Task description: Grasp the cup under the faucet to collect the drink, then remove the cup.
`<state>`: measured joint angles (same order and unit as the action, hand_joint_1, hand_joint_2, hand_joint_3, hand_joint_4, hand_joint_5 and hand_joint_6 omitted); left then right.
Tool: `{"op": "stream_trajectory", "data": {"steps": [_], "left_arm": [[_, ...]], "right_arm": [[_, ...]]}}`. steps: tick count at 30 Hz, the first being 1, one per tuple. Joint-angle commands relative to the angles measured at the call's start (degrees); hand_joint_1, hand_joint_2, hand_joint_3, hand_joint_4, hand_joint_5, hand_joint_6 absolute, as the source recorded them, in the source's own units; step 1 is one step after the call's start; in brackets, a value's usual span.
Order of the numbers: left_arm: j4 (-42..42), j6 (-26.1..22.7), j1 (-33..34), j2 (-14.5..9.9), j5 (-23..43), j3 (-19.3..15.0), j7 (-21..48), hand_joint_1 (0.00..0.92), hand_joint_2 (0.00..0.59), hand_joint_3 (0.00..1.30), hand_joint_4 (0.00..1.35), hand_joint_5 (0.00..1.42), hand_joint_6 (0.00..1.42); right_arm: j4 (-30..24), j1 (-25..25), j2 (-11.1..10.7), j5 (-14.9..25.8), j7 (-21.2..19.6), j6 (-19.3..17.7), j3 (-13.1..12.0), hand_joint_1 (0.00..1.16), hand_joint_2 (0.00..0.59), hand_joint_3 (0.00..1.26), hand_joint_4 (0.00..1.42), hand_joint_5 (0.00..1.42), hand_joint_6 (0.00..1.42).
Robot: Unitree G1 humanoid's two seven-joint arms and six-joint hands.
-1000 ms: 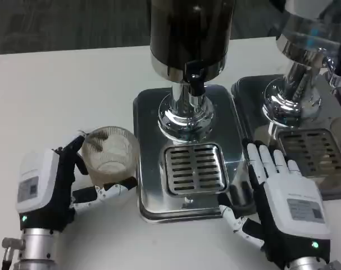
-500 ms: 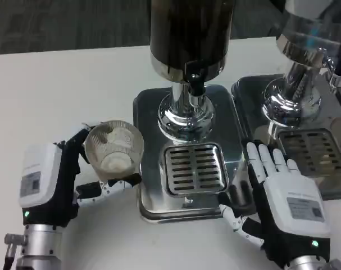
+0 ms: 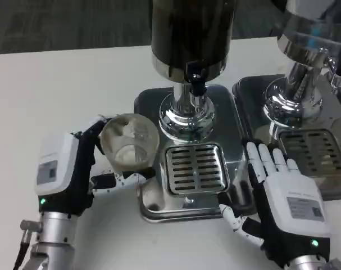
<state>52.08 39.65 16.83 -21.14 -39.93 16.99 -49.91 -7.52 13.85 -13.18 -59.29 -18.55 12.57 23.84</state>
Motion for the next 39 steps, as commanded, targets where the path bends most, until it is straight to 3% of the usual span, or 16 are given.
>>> {"op": "stream_trajectory", "data": {"steps": [1, 9, 13, 22, 35, 37, 39], "left_arm": [[1.2, 0.5, 3.4, 1.4, -0.6, 1.3, -0.1, 0.864, 0.028, 0.52, 0.68, 0.80, 1.10], [5.8, -0.9, 8.5, 4.4, -3.0, 5.6, 0.5, 0.865, 0.029, 0.52, 0.69, 0.80, 1.10], [9.1, -1.9, 11.0, 7.3, -2.8, 7.0, 1.7, 0.865, 0.029, 0.53, 0.69, 0.81, 1.11], [14.1, -4.6, 14.6, 11.2, -2.4, 8.9, 3.3, 0.873, 0.031, 0.54, 0.71, 0.82, 1.13], [16.2, -5.8, 14.6, 11.4, -1.1, 10.0, 4.0, 0.859, 0.002, 0.52, 0.70, 0.83, 1.15], [16.2, -5.3, 14.3, 11.0, -0.8, 10.0, 4.5, 0.768, 0.000, 0.47, 0.67, 0.86, 1.14], [16.1, -4.7, 13.9, 10.7, -0.6, 10.0, 4.8, 0.527, 0.009, 0.41, 0.62, 0.86, 1.10]], "right_arm": [[-1.2, 0.3, 0.1, 0.0, 0.0, 0.2, -0.3, 0.35, 0.392, 0.00, 0.00, 0.00, 0.03], [-2.0, 1.3, 0.4, -0.1, -0.1, 0.7, -0.5, 0.35, 0.392, 0.00, 0.00, 0.00, 0.03], [-2.4, 1.8, 0.5, -0.4, -0.1, 0.8, -0.4, 0.35, 0.392, 0.00, 0.00, 0.00, 0.03], [-3.5, 2.6, 0.5, -1.1, 0.3, 1.5, -0.5, 0.35, 0.392, 0.00, 0.00, 0.00, 0.03], [-4.2, 3.5, 0.6, -1.0, 0.3, 2.0, -0.7, 0.35, 0.392, 0.00, 0.00, 0.00, 0.03], [-4.1, 3.3, 0.6, -0.9, 0.3, 1.9, -0.8, 0.35, 0.392, 0.00, 0.00, 0.00, 0.03], [-3.8, 3.1, 0.7, -0.6, 0.3, 1.8, -0.9, 0.35, 0.392, 0.00, 0.00, 0.00, 0.03]]}}
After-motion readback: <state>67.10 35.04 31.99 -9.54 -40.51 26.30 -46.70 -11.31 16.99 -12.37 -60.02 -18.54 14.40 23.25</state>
